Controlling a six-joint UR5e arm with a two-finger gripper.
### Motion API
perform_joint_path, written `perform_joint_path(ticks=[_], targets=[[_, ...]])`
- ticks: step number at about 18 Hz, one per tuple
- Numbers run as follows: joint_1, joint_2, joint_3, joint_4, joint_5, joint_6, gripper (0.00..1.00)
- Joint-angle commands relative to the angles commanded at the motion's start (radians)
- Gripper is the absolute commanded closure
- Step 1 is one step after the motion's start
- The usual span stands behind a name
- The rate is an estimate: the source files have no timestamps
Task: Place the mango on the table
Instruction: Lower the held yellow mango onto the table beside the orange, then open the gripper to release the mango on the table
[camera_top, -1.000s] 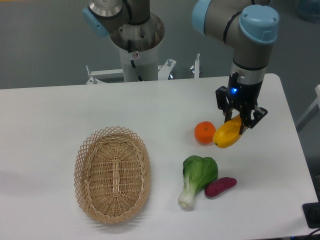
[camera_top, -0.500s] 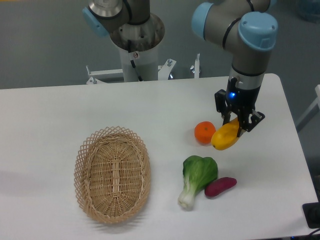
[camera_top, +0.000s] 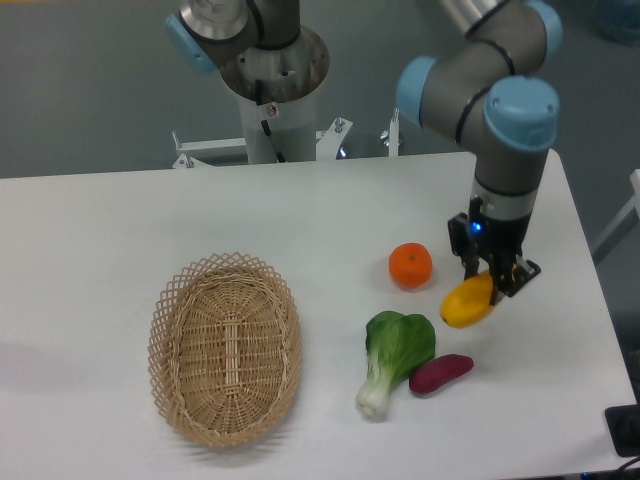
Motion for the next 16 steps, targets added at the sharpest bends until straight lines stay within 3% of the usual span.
perform_joint_path(ticks=[3, 16], targets=[[0.005, -0.023, -0.009, 0.005, 0.000, -0.001, 0.61], [0.035, -0.028, -0.075, 0.005, -0.005, 0.034, 0.57]])
